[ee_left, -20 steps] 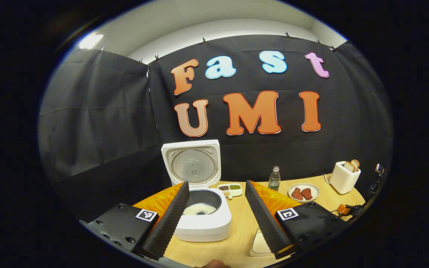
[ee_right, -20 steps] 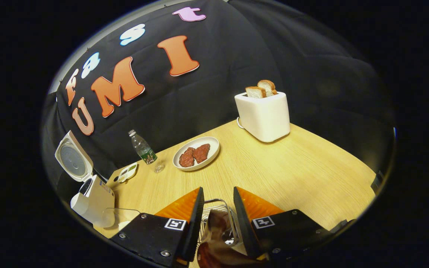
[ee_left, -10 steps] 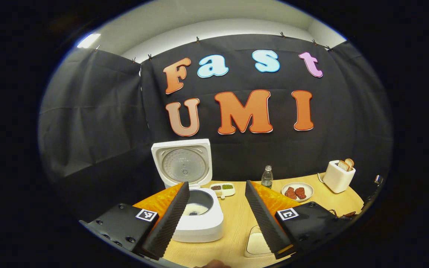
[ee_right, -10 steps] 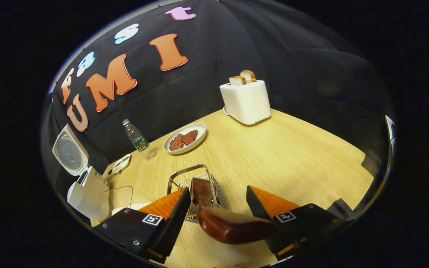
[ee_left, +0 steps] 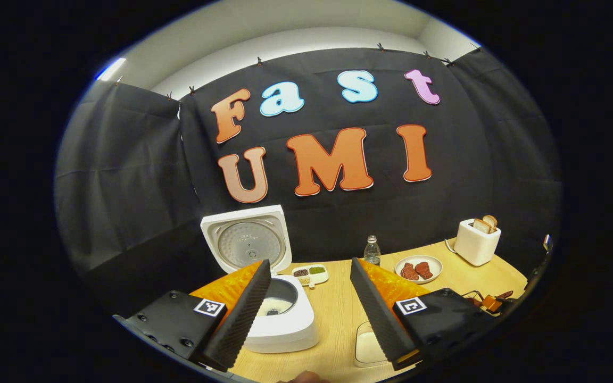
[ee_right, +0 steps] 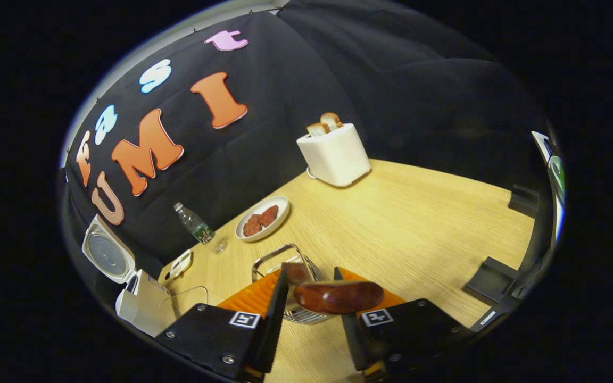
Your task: Close the left gripper, press the button to open the rice cooker; take a wooden spoon from the chopstick holder with the right hand, scoop a spoonful of rice and pour it into the rice cooker, then put the wooden spoon back into the chopstick holder.
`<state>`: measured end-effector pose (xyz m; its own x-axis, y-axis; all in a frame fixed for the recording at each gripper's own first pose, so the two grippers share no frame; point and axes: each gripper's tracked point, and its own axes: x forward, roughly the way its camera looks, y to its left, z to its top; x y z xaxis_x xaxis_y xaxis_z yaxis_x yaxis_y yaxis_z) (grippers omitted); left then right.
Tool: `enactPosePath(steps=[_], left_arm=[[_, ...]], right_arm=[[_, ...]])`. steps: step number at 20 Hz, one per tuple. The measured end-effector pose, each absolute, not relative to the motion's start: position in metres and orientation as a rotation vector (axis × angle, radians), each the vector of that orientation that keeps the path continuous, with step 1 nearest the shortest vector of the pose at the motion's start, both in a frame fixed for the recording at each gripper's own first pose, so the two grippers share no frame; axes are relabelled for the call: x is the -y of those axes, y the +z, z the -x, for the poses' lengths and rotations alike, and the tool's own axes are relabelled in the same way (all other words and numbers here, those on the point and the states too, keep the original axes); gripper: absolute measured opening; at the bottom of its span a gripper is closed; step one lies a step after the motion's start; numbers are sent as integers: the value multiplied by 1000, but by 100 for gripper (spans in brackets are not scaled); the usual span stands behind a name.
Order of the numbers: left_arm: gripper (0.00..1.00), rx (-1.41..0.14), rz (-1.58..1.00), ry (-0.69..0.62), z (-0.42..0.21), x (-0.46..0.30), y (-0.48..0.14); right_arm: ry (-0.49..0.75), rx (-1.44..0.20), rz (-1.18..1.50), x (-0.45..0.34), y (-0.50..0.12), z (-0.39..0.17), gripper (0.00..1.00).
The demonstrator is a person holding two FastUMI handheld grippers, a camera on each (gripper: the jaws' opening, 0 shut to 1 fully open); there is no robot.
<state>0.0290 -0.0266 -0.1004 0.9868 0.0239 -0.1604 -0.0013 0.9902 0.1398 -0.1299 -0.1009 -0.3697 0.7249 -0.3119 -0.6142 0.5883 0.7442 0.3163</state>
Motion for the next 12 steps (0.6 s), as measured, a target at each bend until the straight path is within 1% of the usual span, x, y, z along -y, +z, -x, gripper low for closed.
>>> enactPosePath(steps=[1, 2, 3, 4, 5, 6, 7, 8, 11, 12], left_arm=[[100, -162, -135, 12, -31, 26, -100], [100, -165, -128, 10, -32, 25, -100], [100, -167, -121, 13, -33, 24, -102], [96, -168, -115, 19, -34, 21, -102], [96, -169, -110, 24, -34, 20, -103], [100, -167, -104, 30, -34, 18, -103], [96, -168, -103, 35, -33, 16, -105], [100, -168, -104, 44, -34, 13, -105], [100, -168, -100, 71, -32, 3, -105], [96, -167, -97, 81, -32, 0, -105]], right_arm=[[-511, -560, -514, 102, -367, 124, 38], [-499, -567, -513, 101, -366, 119, 36], [-489, -560, -525, 102, -362, 110, 30], [-481, -570, -528, 103, -364, 104, 27], [-475, -574, -525, 106, -364, 97, 24], [-467, -586, -518, 107, -365, 91, 24], [-460, -595, -512, 108, -366, 84, 22], [-458, -608, -511, 109, -366, 79, 21], [-453, -646, -503, 108, -369, 72, 13], [-448, -646, -501, 108, -367, 72, 12]])
